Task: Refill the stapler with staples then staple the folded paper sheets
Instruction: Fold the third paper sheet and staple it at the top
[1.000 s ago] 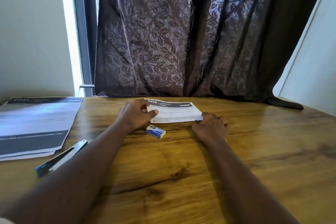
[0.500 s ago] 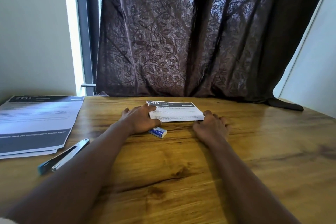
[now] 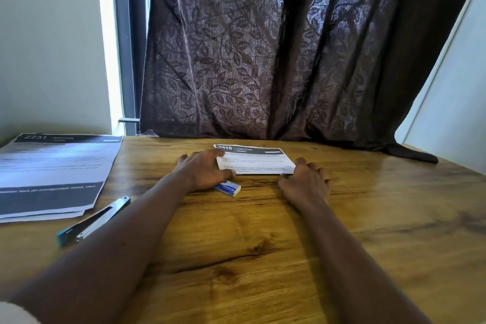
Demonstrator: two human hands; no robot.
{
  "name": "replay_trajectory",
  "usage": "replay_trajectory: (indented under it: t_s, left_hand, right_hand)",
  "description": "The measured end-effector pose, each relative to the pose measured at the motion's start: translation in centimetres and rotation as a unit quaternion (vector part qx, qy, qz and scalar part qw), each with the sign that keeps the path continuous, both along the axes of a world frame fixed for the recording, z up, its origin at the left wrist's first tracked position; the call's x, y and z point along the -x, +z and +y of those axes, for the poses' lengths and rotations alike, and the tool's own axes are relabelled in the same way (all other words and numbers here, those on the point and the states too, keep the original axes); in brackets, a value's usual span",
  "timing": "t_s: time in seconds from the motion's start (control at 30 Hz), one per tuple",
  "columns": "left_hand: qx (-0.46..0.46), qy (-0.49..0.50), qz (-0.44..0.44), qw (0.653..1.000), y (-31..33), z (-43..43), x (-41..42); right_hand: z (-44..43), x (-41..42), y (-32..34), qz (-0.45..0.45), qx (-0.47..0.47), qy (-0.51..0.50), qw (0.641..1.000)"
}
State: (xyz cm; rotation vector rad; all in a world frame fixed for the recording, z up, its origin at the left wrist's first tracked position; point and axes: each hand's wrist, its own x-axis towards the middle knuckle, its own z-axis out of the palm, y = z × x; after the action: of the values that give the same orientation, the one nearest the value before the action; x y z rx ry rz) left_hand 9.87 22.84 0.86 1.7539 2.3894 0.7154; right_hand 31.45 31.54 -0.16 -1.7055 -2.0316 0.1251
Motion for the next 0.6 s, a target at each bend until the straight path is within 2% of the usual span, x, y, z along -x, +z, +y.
replay_trajectory:
  t_s: [0.17,0.27,0.43,0.6]
  left_hand:
    - [-0.151,0.008,-0.083,0.985,1.2,-1.7,-0.7]
    - [-0.207,-0.018,-0.082,0.975,2.7,-3.9,-1.5]
    - [-0.208,-0.059,-0.022,0.976,2.9,-10.5,-0.6]
    - [-0.172,0.022,0.081,0.982,2.8,-18.2,6.1]
  right_hand:
    - [-1.7,1.3,0.9,0.041,-0.08,0.046,0.995]
    - [-3.9,2.9,1.2,0.042,-0.129,0.124,0.983]
    - [-8.8,5.5,1.1,0.044,-0.186,0.288,0.938]
    - [-12.6,7.6,0.4,0.044,-0.18,0.429,0.884]
